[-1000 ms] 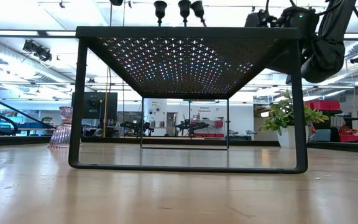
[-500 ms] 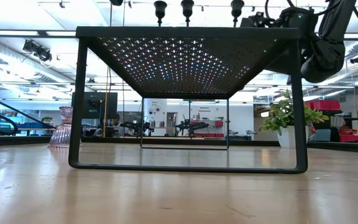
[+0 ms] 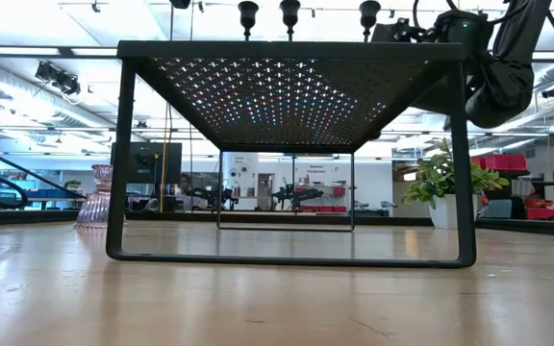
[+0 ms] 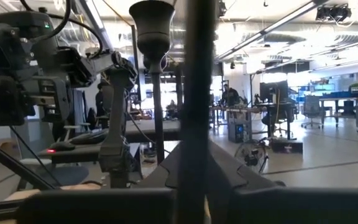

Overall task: Pick & Place candle stick holders
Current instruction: Put the black candle holder on the shelf aligned with the other black candle holder

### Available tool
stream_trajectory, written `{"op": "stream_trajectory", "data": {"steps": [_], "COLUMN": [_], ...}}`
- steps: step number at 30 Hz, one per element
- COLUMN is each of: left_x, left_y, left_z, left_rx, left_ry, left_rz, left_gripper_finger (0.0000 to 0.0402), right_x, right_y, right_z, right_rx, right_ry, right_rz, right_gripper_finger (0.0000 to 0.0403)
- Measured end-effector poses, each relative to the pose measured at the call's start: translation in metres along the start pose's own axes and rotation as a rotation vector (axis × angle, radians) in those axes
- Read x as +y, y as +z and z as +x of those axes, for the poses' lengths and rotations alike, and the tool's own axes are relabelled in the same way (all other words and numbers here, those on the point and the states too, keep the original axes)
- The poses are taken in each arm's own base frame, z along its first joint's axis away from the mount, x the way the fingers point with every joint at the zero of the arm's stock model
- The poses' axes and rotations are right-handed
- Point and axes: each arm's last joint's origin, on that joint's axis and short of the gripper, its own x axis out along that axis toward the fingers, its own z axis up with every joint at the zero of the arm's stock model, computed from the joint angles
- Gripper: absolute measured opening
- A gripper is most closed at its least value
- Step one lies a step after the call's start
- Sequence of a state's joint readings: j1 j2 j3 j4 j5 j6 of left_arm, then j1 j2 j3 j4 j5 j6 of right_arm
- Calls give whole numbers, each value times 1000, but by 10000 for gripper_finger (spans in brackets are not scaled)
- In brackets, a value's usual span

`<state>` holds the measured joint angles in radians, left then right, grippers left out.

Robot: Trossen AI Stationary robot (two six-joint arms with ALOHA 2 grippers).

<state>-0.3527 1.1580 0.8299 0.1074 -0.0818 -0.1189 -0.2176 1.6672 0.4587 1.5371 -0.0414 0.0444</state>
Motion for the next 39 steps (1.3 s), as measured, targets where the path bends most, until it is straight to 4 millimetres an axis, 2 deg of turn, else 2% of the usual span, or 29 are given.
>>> {"op": "stream_trajectory", "data": {"steps": [3,7,21,39], "left_x": [0,0,0,0], "left_y": [0,0,0,0], "left_z": [0,0,0,0], "left_rx": [0,0,-1,2], "left_ry": [0,0,3,0], "left_rz": [0,0,0,0], "left_gripper_finger": [138,138,138,138], "right_x": [0,0,-1,-3], "right_y": [2,4,17,20], "right_z": [0,1,40,40], "right_rx": [-24,-36,-16,-45], "right_ry": [1,1,1,-4], "right_rz": [-1,-1,-27,-61], "right_gripper_finger": [9,4,1,0]}}
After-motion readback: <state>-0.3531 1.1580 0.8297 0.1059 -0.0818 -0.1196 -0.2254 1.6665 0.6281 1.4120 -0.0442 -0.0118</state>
